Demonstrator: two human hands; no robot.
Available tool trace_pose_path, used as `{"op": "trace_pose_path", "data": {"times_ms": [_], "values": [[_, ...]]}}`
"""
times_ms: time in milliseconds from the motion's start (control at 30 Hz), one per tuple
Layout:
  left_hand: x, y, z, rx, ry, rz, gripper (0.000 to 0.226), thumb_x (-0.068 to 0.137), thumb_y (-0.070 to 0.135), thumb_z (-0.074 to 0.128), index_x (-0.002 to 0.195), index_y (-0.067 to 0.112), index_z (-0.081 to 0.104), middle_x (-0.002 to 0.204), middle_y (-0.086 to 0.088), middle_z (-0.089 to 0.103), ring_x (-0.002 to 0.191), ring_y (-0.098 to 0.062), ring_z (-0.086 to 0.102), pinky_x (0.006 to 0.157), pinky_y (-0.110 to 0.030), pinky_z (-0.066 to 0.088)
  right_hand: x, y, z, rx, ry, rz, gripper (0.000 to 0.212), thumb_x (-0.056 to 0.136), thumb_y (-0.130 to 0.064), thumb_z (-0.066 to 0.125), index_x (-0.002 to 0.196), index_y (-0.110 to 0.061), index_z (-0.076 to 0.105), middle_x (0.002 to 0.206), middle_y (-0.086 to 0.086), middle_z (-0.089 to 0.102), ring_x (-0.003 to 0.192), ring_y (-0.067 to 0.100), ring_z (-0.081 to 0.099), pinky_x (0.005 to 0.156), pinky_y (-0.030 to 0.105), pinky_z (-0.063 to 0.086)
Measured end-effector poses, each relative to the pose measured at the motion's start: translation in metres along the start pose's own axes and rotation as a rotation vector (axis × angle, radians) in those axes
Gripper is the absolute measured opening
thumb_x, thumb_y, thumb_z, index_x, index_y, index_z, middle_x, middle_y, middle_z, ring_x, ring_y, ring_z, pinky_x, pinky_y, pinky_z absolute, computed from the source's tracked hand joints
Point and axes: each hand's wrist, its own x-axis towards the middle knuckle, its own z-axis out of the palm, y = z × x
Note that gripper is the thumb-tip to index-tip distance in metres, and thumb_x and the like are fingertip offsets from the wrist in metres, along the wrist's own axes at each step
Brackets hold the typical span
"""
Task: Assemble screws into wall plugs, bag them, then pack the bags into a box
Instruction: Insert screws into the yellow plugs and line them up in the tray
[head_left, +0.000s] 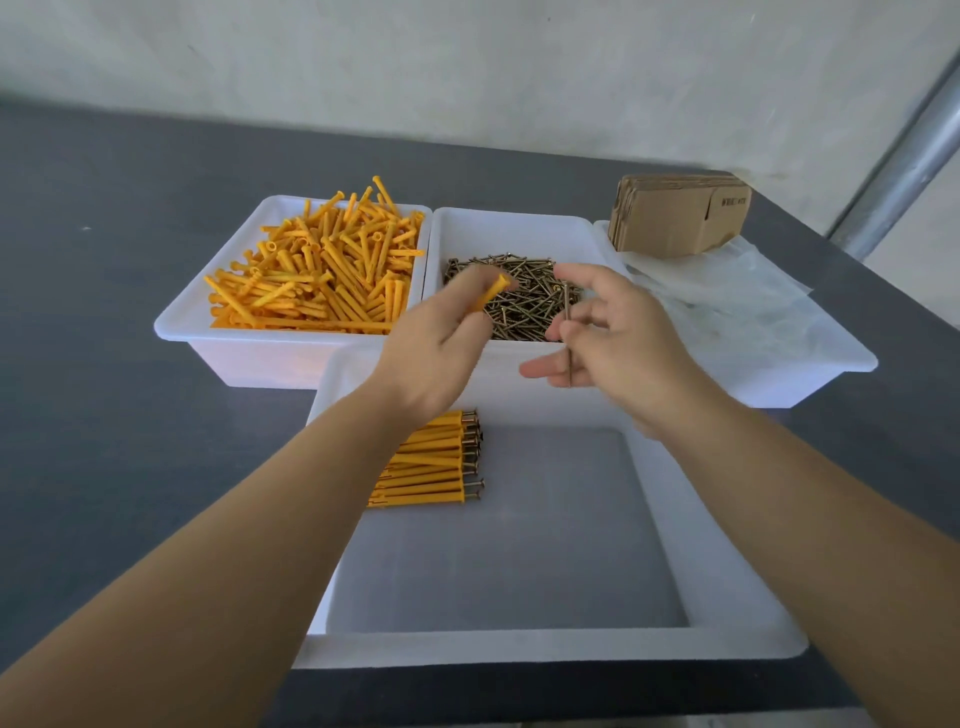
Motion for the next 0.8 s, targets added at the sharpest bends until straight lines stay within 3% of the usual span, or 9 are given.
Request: {"op": "trace_pose_path", "data": {"times_ms": [67,133,267,400,600,733,800], "values": [[-0.002,0.002,0.003,0.123,-0.085,-0.018,0.042,0.094,0.052,0.039,0.084,0.019,0.061,0.062,0.005,0.051,0.062,-0.011,0.049,0.061,-0.037,0.041,-0.006,0.008,0.006,0.007,0.064,-0.023,0.043,0.097,0.001,0.053,0.133,-0.024,0.05,0.082,0.0,0.068,0.073,0.015,0.075,0.071,0.037,0.062],[-0.004,0.004,0.007,0.22,-0.125,-0.018,0.052,0.098,0.056,0.041,0.067,0.017,0.057,0.05,0.007,0.043,0.052,-0.008,0.042,0.055,-0.035,0.037,-0.007,0.013,0.008,-0.01,0.138,-0.036,0.038,0.094,-0.005,0.063,0.126,-0.023,0.054,0.077,-0.007,0.074,0.075,0.007,0.073,0.071,0.032,0.062],[-0.006,0.004,0.013,0.227,-0.215,-0.021,0.035,0.102,0.031,0.043,0.075,0.016,0.058,0.057,0.005,0.048,0.058,-0.01,0.046,0.061,-0.034,0.041,-0.006,0.017,0.003,0.031,0.224,-0.11,0.035,0.093,-0.008,0.063,0.125,-0.019,0.054,0.084,-0.008,0.076,0.071,0.006,0.069,0.058,0.022,0.054],[-0.009,0.011,0.017,0.071,-0.324,-0.044,0.032,0.104,0.034,0.041,0.082,0.018,0.058,0.069,-0.004,0.051,0.062,-0.013,0.045,0.062,-0.029,0.04,-0.008,0.017,0.003,0.144,0.275,-0.174,0.026,0.095,-0.005,0.059,0.117,-0.018,0.056,0.083,0.0,0.076,0.065,0.013,0.069,0.059,0.025,0.056],[-0.009,0.009,0.02,-0.088,-0.384,-0.134,0.028,0.106,0.025,0.038,0.092,0.01,0.058,0.072,-0.002,0.044,0.065,-0.015,0.038,0.061,-0.029,0.036,-0.009,0.017,0.003,0.254,0.314,-0.234,0.019,0.098,-0.003,0.054,0.113,-0.015,0.056,0.081,0.008,0.075,0.062,0.016,0.067,0.064,0.03,0.059],[-0.009,0.01,0.022,-0.137,-0.402,-0.14,0.028,0.106,0.025,0.039,0.086,0.013,0.055,0.069,0.004,0.043,0.057,-0.007,0.036,0.056,-0.023,0.033,-0.013,0.016,0.006,0.19,0.222,-0.22,0.021,0.098,-0.002,0.053,0.114,-0.015,0.059,0.085,0.006,0.075,0.067,0.019,0.07,0.066,0.034,0.061],[-0.009,0.01,0.022,-0.155,-0.385,-0.139,0.026,0.106,0.023,0.04,0.087,0.014,0.057,0.068,0.005,0.043,0.055,-0.004,0.036,0.055,-0.021,0.031,-0.015,0.018,0.008,0.039,0.228,-0.255,0.022,0.097,-0.006,0.056,0.113,-0.017,0.066,0.09,0.0,0.075,0.073,0.012,0.07,0.067,0.035,0.061]]}}
